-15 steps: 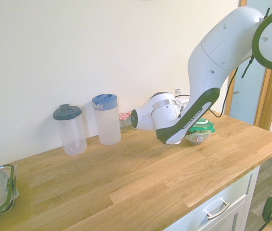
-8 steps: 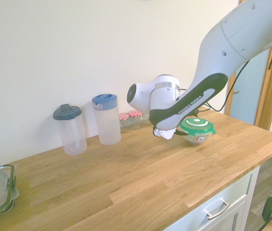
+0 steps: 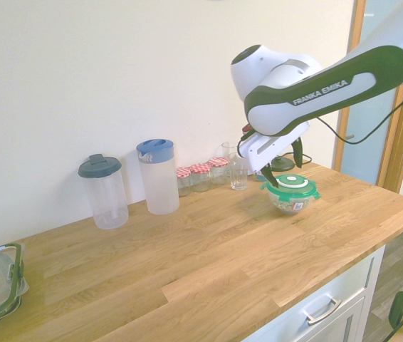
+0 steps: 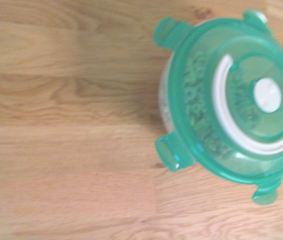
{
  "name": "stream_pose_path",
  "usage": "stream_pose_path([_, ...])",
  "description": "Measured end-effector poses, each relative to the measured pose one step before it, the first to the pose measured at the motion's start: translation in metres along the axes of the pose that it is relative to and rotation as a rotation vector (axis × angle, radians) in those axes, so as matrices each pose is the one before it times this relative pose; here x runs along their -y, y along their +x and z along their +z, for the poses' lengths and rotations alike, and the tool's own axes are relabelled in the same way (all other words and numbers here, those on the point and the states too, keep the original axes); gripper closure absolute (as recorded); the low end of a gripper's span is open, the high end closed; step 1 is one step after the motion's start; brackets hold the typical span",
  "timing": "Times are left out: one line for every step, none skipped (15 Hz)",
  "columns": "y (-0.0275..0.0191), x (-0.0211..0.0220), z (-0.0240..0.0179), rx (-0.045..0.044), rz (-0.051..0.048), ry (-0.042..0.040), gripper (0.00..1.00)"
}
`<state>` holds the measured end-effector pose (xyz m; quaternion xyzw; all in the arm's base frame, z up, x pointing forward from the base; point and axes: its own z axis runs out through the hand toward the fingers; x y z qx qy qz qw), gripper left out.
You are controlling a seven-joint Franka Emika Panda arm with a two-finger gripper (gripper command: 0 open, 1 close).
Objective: Cover the lid of food container
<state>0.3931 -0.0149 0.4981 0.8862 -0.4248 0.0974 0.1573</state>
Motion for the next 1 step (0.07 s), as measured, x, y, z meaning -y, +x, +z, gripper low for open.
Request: stream_pose_path([-0.00676,-0.01111,0.00059,0.03379,-0.00068,0.05313,0.0])
